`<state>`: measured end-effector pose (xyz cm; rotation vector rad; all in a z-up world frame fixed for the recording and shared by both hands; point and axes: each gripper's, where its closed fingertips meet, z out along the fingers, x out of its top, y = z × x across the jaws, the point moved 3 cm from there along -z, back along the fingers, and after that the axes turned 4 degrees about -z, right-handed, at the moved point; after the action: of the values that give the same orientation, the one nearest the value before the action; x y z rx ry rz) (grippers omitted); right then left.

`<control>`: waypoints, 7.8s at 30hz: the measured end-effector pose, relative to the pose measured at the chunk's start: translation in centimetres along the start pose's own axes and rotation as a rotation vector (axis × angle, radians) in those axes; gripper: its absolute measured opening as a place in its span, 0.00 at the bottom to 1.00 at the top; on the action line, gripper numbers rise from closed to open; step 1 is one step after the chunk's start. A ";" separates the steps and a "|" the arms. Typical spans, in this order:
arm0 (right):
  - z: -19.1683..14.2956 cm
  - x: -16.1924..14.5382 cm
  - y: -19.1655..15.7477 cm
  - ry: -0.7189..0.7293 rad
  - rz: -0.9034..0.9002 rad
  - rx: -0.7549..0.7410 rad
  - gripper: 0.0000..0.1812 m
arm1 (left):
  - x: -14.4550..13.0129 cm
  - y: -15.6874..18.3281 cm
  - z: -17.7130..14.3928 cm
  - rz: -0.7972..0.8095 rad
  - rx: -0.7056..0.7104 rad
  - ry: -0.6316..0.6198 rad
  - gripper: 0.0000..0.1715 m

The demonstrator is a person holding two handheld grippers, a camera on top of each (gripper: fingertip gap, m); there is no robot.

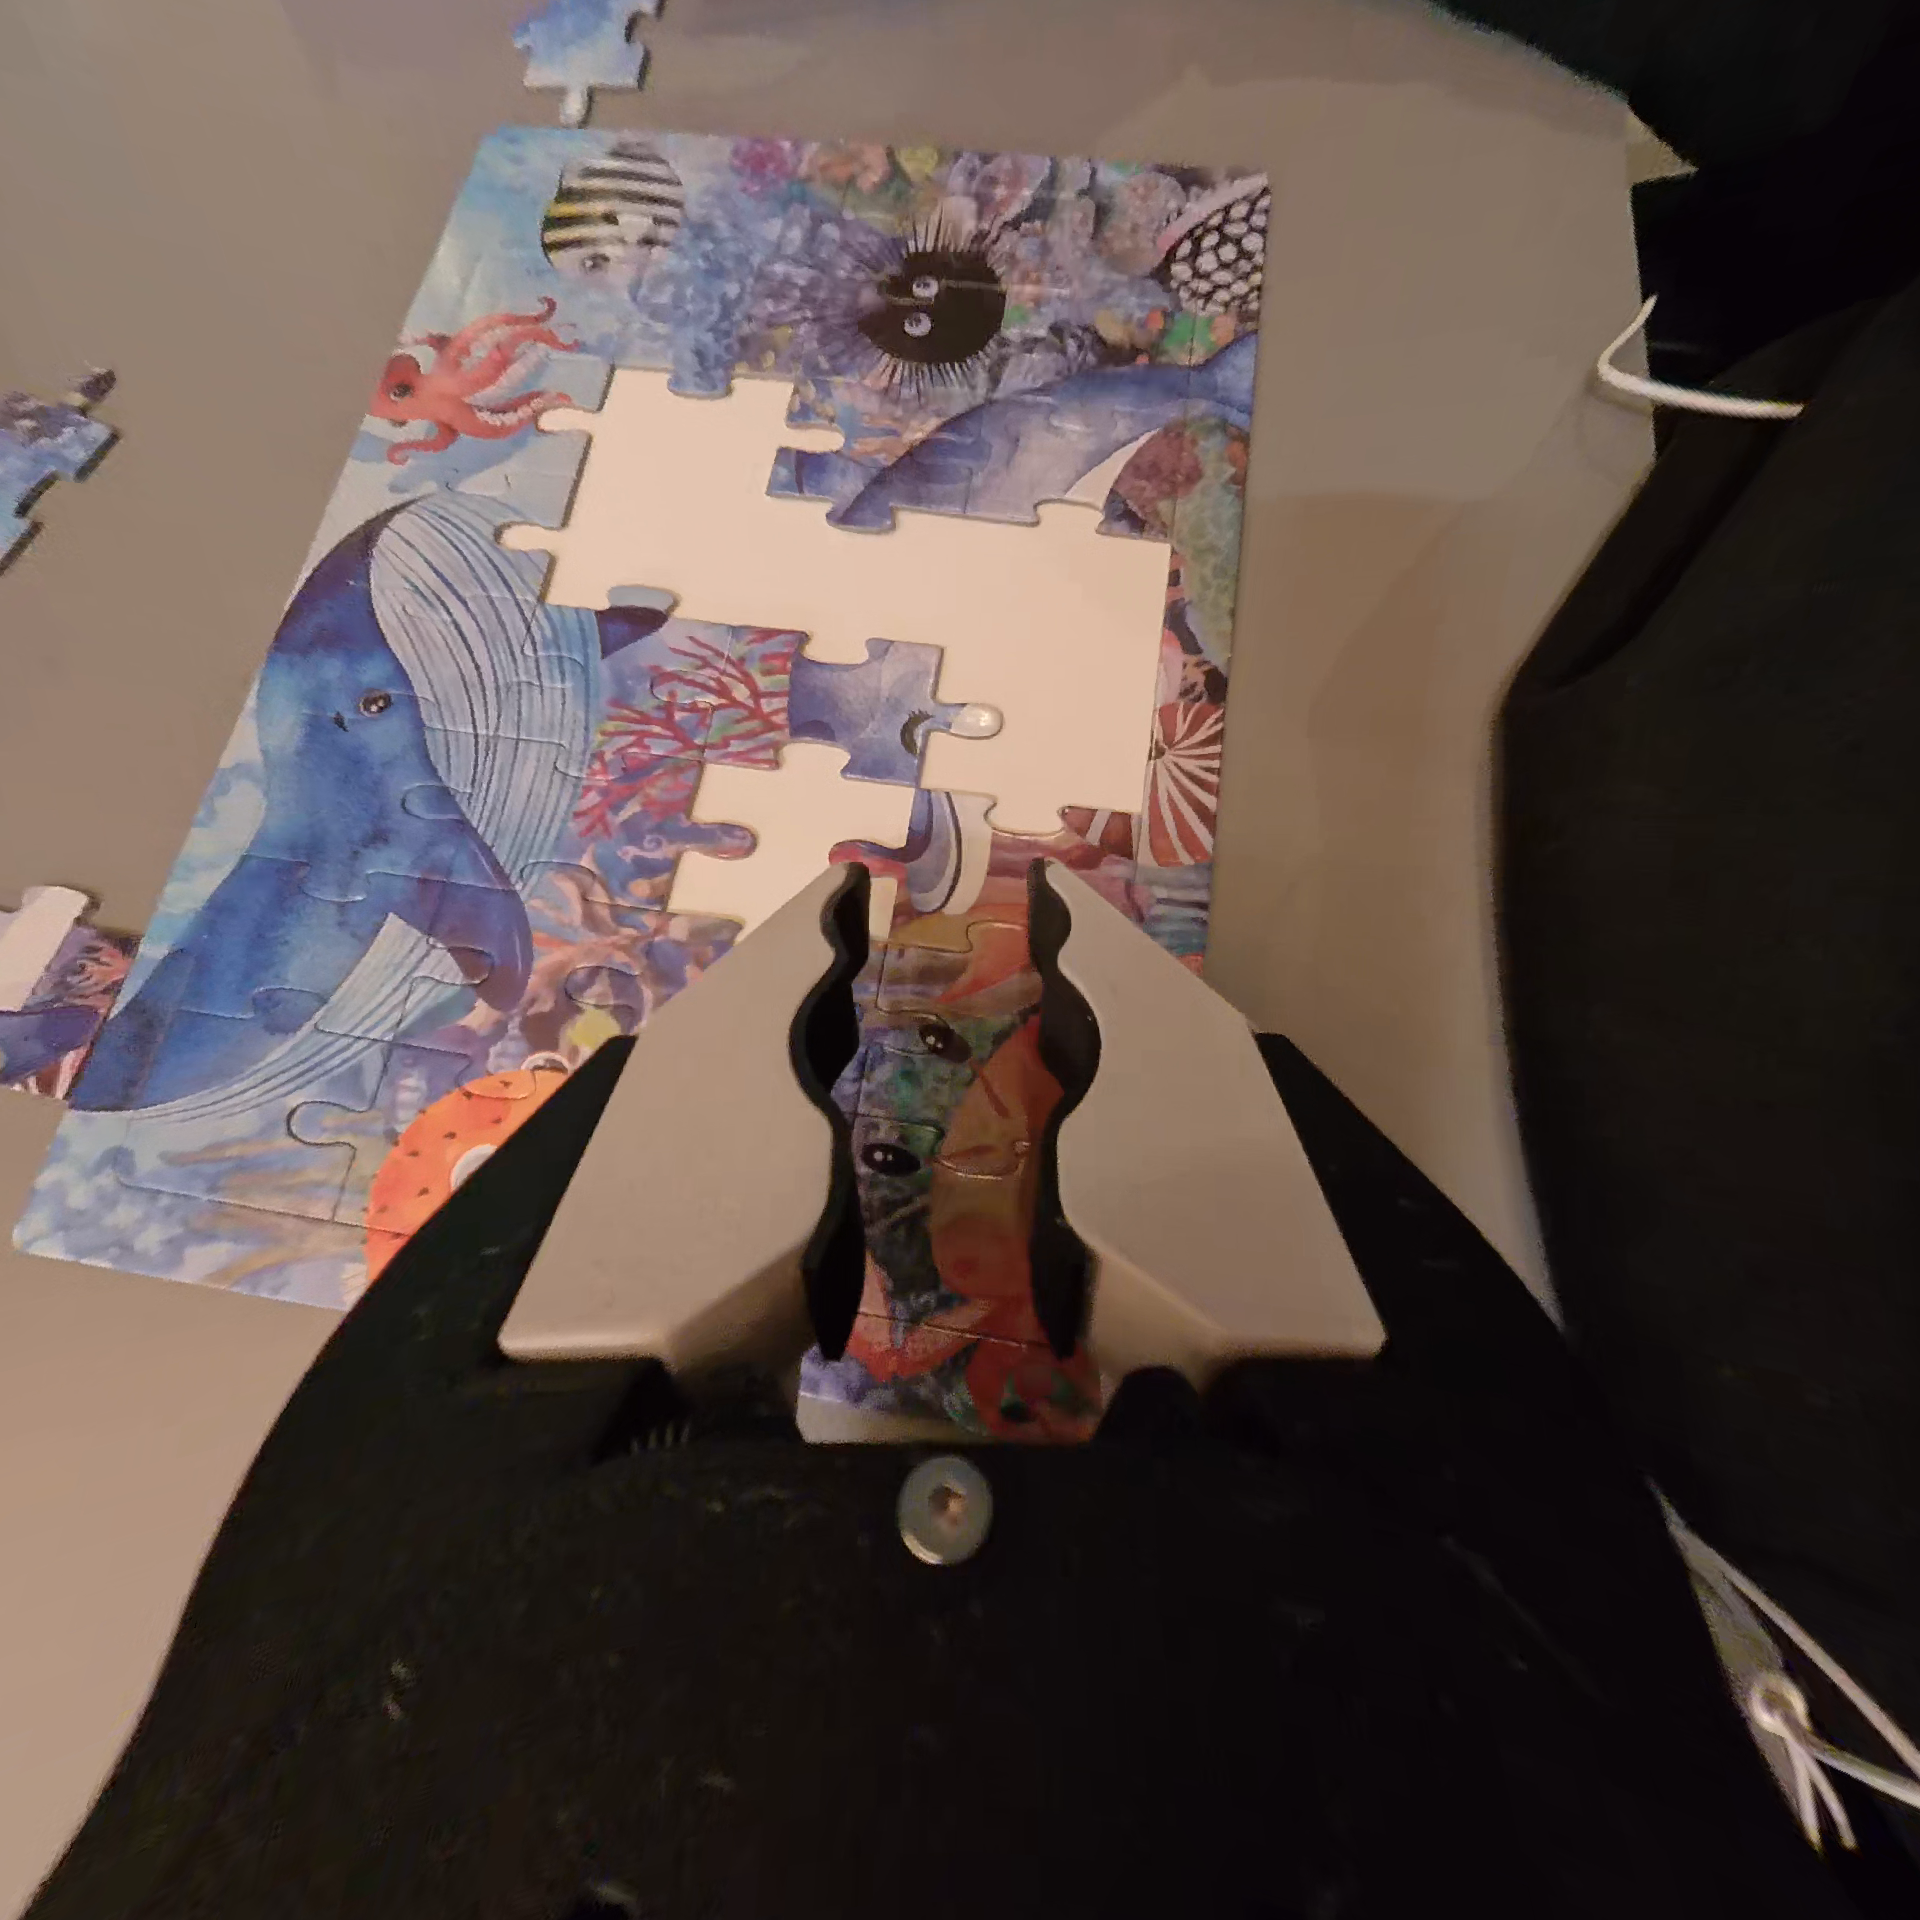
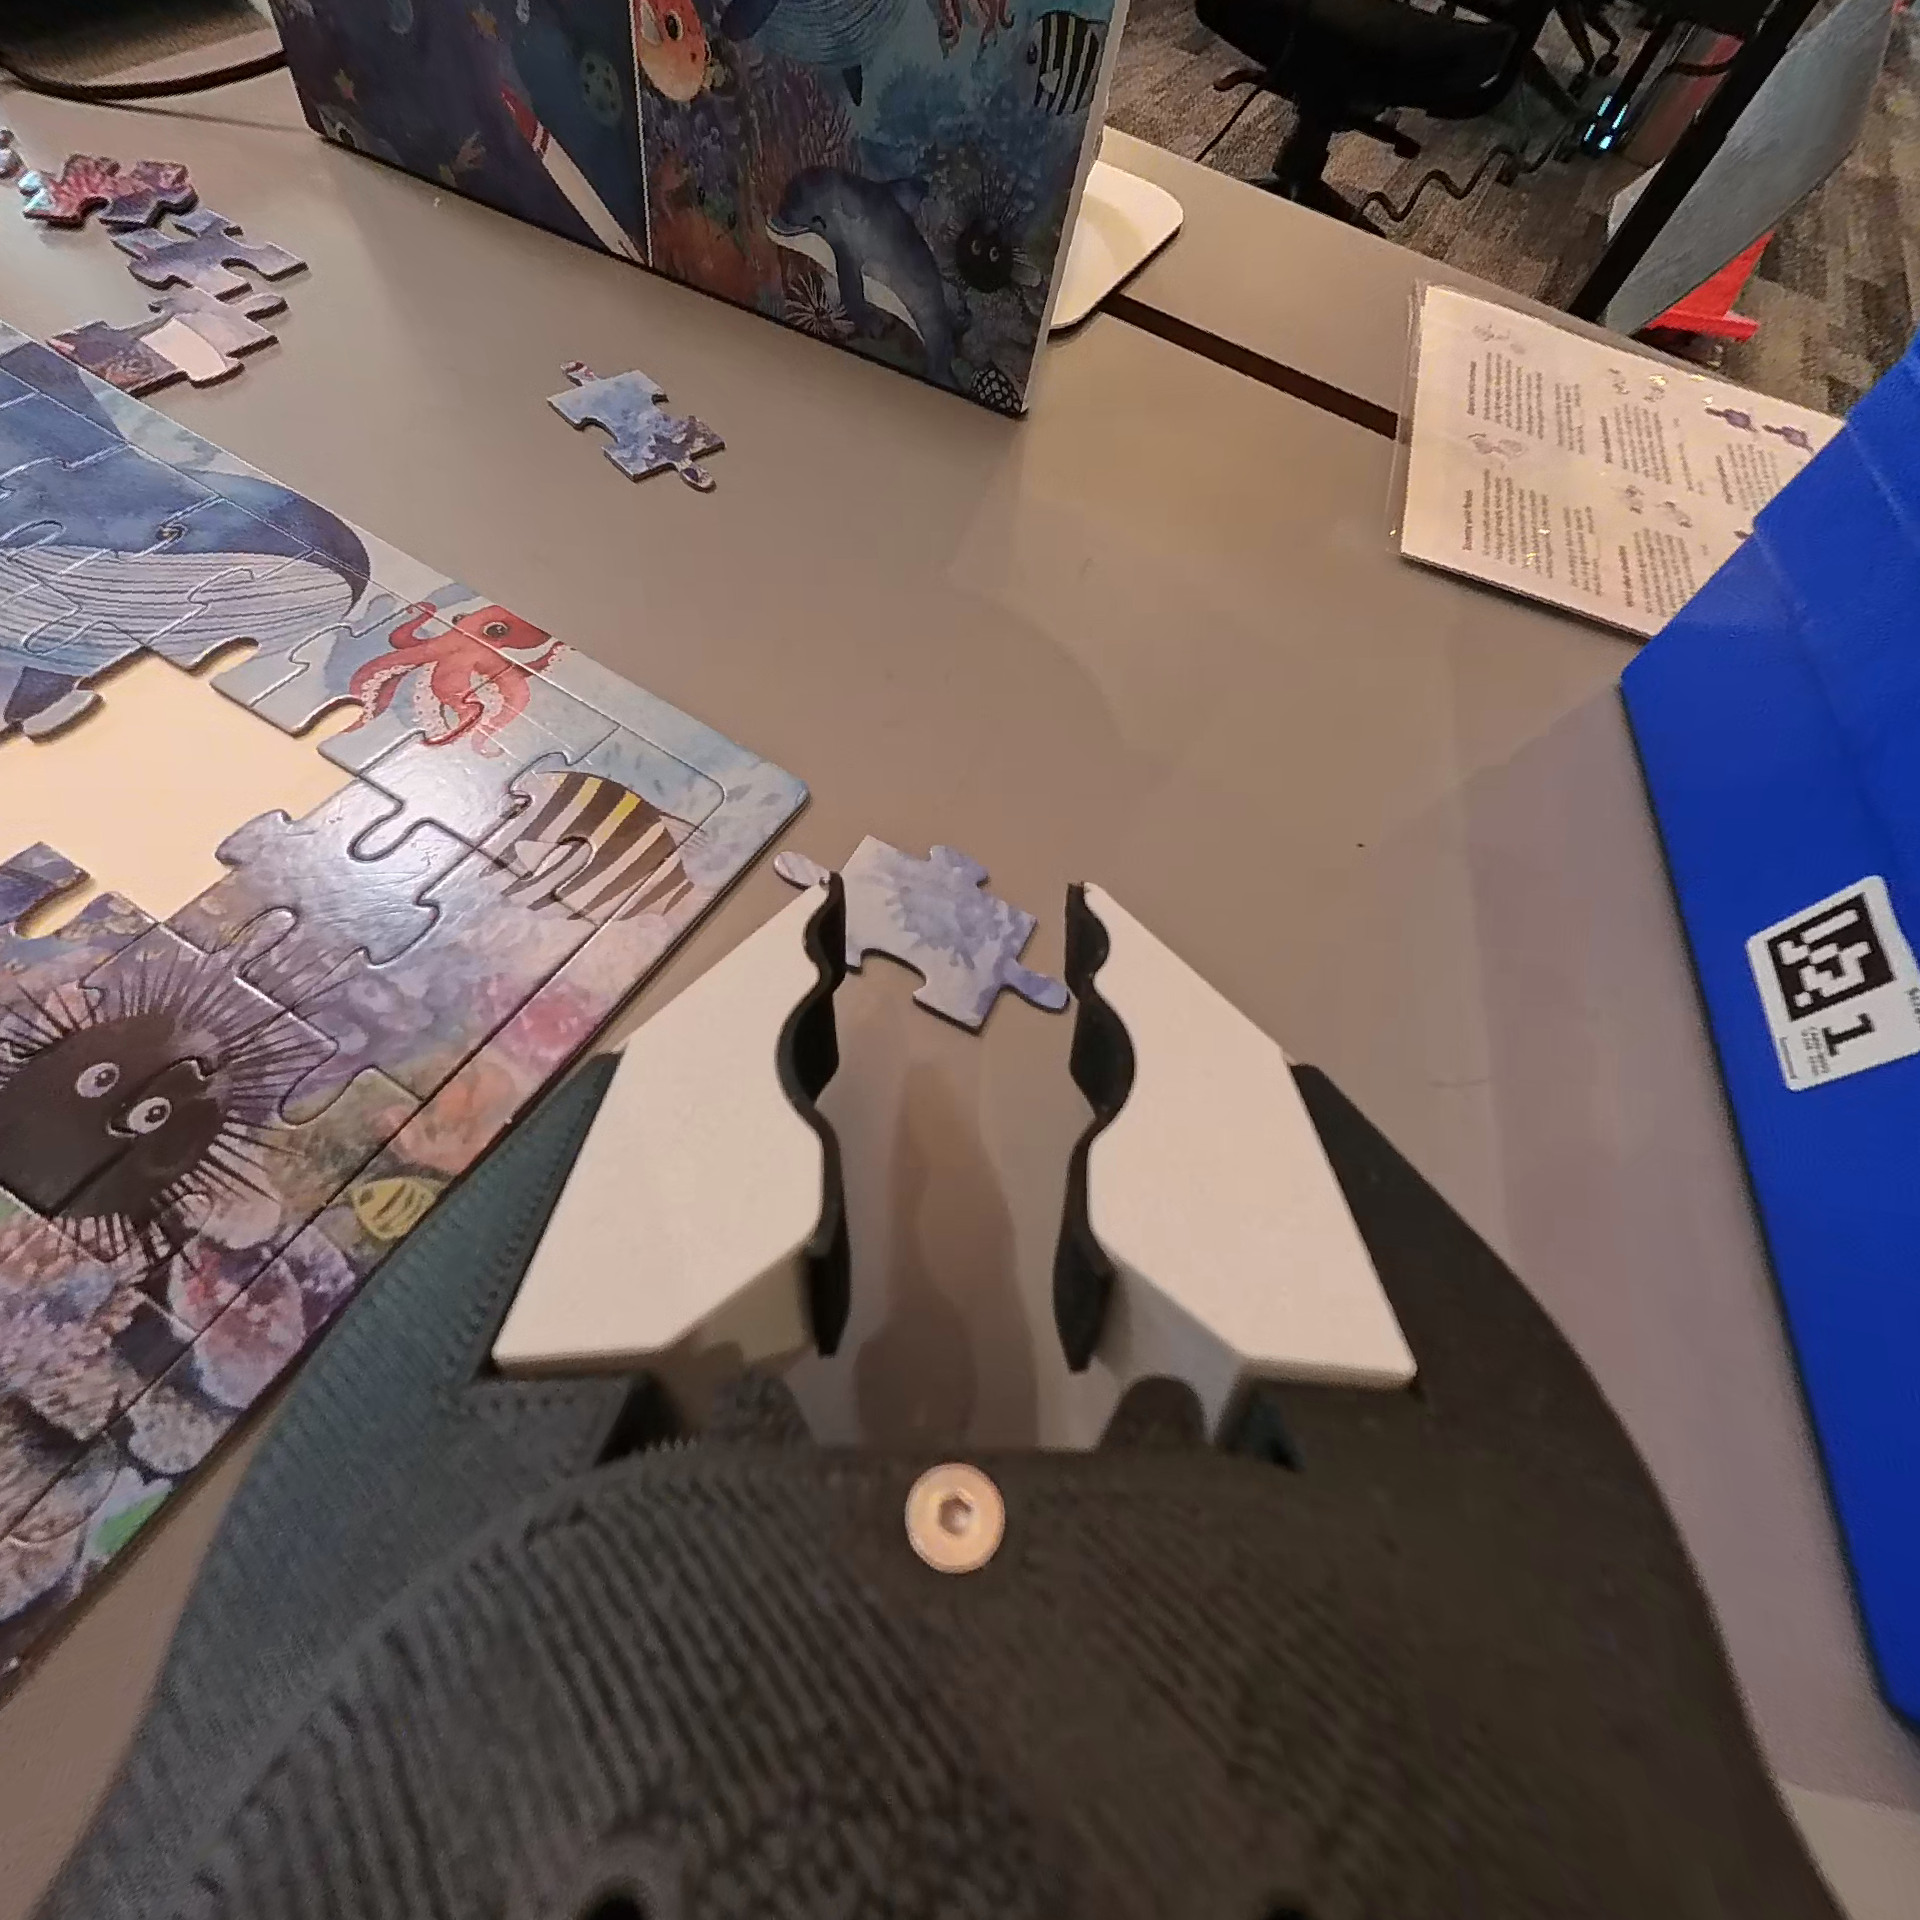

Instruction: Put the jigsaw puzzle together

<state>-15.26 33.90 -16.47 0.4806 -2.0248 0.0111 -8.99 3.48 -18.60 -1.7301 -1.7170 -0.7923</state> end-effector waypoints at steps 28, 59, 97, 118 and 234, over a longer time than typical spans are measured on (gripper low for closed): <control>0.0 0.0 -0.1 -0.002 -0.007 0.001 0.23 | 1.4 -5.3 -4.1 -0.169 0.231 0.267 0.14; 0.1 -0.1 -0.2 -0.015 -0.006 0.014 0.23 | 0.2 -10.1 -8.0 -0.412 0.397 0.451 0.15; 0.3 -0.2 -0.3 -0.028 -0.015 0.018 0.23 | -0.6 -10.8 -6.7 -0.389 0.478 0.343 0.19; 0.4 -0.3 -0.4 -0.034 -0.023 0.017 0.23 | -0.7 -10.8 -6.6 -0.386 0.480 0.330 0.20; 0.4 -0.3 -0.5 -0.041 -0.032 0.018 0.23 | -7.8 -18.6 -8.8 -0.521 0.556 -0.020 0.14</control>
<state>-15.32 33.45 -17.07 0.5279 -2.0588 -0.0005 -27.73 -8.03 -18.79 -0.9363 -2.1756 -0.4312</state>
